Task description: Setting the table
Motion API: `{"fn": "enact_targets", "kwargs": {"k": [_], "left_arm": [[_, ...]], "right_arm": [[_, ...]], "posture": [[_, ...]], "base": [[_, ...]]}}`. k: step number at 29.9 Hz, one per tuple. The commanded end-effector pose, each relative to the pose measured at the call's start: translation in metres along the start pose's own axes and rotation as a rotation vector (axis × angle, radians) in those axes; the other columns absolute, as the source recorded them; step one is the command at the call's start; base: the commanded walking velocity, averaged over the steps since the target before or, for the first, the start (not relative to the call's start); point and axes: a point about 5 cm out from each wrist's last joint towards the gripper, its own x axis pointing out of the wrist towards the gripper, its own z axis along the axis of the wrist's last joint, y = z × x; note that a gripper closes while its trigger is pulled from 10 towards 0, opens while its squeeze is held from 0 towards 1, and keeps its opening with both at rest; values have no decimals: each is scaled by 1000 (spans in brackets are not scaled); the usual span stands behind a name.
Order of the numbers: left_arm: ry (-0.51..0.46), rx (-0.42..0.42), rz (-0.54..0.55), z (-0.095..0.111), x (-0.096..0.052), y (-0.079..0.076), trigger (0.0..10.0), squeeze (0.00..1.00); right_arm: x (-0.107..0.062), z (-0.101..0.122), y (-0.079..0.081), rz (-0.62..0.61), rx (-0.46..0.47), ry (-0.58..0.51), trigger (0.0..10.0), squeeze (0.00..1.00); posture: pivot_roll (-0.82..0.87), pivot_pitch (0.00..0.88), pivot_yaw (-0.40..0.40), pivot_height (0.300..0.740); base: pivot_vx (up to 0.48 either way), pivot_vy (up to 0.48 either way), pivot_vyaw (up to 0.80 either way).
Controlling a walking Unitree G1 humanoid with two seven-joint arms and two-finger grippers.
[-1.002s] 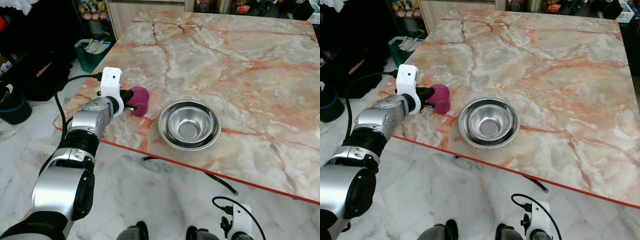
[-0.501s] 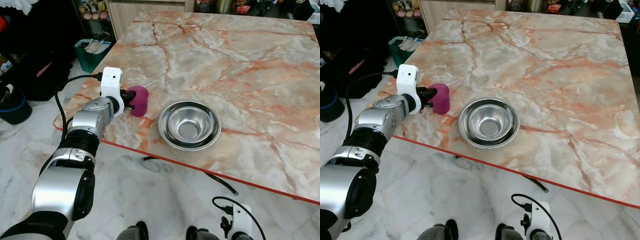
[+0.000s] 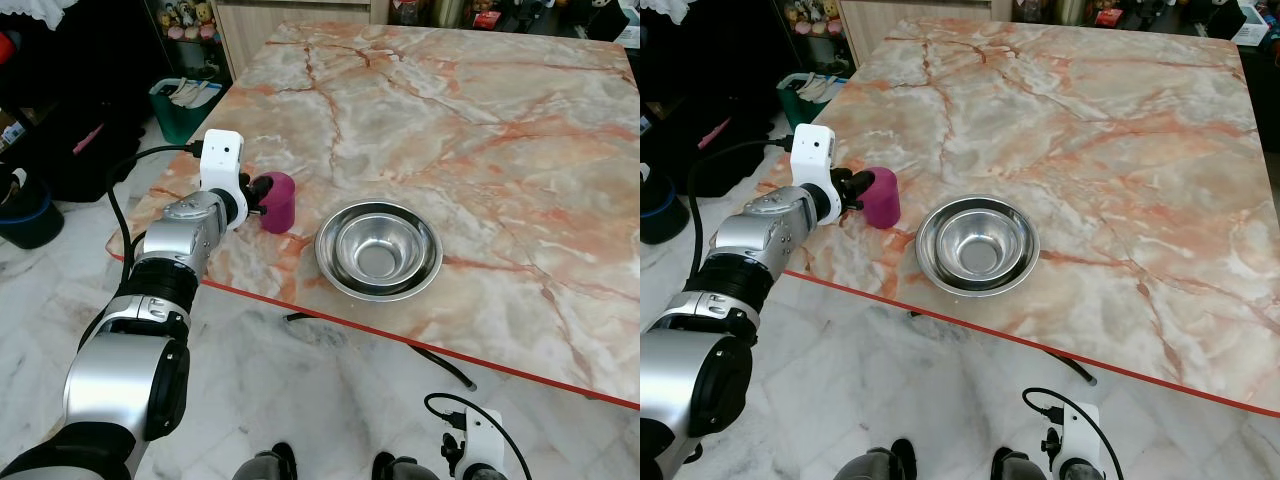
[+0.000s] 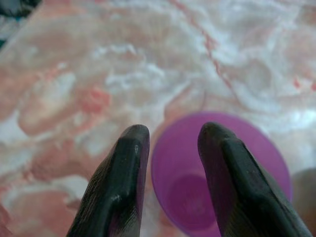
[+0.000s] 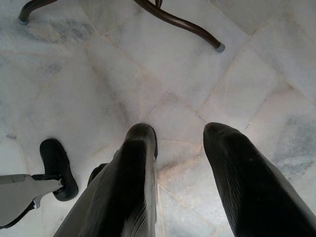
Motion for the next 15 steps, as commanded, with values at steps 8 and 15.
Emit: {"fn": "enact_targets", "kwargs": {"k": [8, 15], "left_arm": [[-300, 70, 211, 64, -23, 39, 10000, 0], [-417, 253, 633, 75, -63, 100, 10000, 0]], "right_arm": [[-2, -8, 1, 2, 8, 23, 10000, 0], [-2, -8, 1, 5, 5, 24, 10000, 0]], "posture": [[-29, 182, 81, 740], [-20, 190, 78, 740]], "base": [[0, 0, 0], [0, 0, 0]]}}
